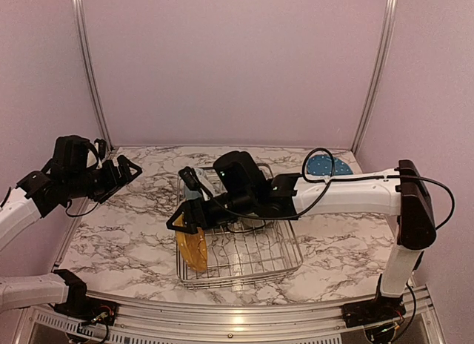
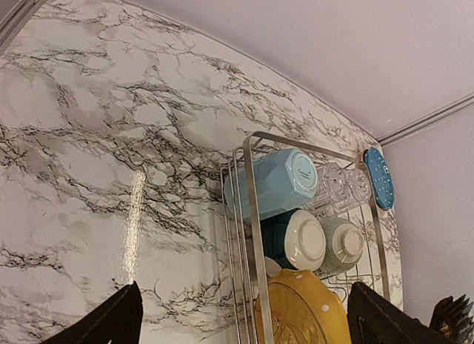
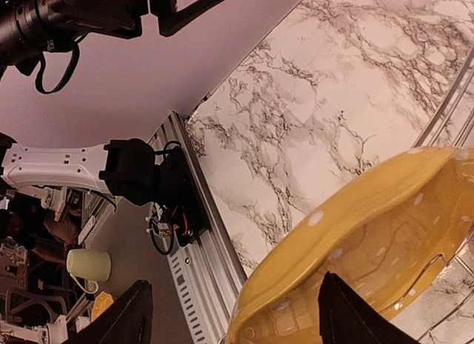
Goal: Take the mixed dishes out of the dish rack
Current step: Grab the plate from the dish rack, then place the plate with another plate.
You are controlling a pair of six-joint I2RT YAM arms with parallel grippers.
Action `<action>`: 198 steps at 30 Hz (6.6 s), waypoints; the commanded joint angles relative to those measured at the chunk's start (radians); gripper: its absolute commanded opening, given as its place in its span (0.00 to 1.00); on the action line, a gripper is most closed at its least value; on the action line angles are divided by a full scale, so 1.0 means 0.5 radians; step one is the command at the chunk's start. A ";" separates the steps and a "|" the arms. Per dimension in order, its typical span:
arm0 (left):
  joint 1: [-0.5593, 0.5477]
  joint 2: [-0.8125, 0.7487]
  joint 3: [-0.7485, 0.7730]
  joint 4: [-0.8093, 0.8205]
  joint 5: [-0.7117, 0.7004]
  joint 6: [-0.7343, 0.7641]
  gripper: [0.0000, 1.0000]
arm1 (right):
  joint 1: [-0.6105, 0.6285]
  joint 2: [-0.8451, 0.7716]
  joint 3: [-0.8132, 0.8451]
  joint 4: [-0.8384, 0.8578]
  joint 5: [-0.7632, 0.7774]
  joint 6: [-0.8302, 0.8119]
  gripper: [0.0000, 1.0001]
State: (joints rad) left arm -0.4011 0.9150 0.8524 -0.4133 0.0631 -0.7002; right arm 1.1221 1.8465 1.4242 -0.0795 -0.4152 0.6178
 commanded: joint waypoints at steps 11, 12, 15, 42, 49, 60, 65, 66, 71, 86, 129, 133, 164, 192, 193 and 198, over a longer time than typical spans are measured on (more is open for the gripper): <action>-0.005 -0.012 -0.028 -0.002 0.021 -0.006 0.99 | 0.063 0.075 0.074 -0.122 0.115 -0.070 0.42; -0.007 -0.012 -0.030 -0.002 0.018 -0.008 0.99 | 0.063 0.084 0.074 -0.122 0.116 -0.068 0.40; -0.007 -0.012 -0.030 -0.007 0.021 -0.008 0.99 | 0.066 0.107 0.084 -0.117 0.108 -0.065 0.37; -0.007 -0.003 -0.016 -0.005 0.014 -0.008 0.99 | 0.069 -0.054 0.042 -0.081 0.139 0.031 0.00; -0.007 0.002 -0.018 0.001 0.018 -0.012 0.99 | 0.064 -0.123 0.019 -0.036 0.130 0.057 0.00; -0.005 0.007 -0.021 0.018 0.021 -0.019 0.99 | 0.011 -0.291 -0.030 0.083 0.089 0.115 0.00; -0.008 0.023 -0.012 0.033 0.032 -0.028 0.99 | -0.009 -0.328 -0.035 0.136 0.025 0.154 0.00; -0.007 0.026 -0.011 0.037 0.035 -0.026 0.99 | -0.015 -0.334 -0.035 0.140 0.012 0.161 0.00; -0.009 0.037 -0.004 0.044 0.039 -0.027 0.99 | -0.045 -0.368 -0.048 0.220 -0.050 0.215 0.00; -0.011 0.016 -0.026 0.032 0.029 -0.020 0.99 | -0.157 -0.535 -0.114 0.523 -0.239 0.483 0.00; -0.011 -0.004 0.031 -0.039 -0.006 0.005 0.99 | -1.939 -0.867 0.104 0.018 -0.476 0.262 0.00; -0.011 -0.014 0.039 -0.068 -0.035 0.021 0.99 | -2.083 -0.763 0.145 -0.134 -0.451 0.140 0.00; -0.010 -0.001 0.036 -0.072 -0.063 0.078 0.99 | -2.216 0.176 0.852 -1.091 0.169 -0.715 0.00; -0.011 -0.014 0.023 -0.079 -0.066 0.080 0.99 | -1.876 0.677 1.152 -1.668 1.042 -1.157 0.00; -0.011 -0.020 0.021 -0.084 -0.072 0.081 0.99 | -1.864 0.693 1.159 -1.687 1.082 -1.169 0.00; -0.011 -0.044 0.018 -0.101 -0.079 0.079 0.99 | -1.831 0.778 1.186 -1.731 1.172 -1.229 0.00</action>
State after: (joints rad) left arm -0.4015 0.9131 0.8516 -0.4316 0.0399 -0.6693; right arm 0.2070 2.1853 1.9862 -0.8623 0.0883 0.0181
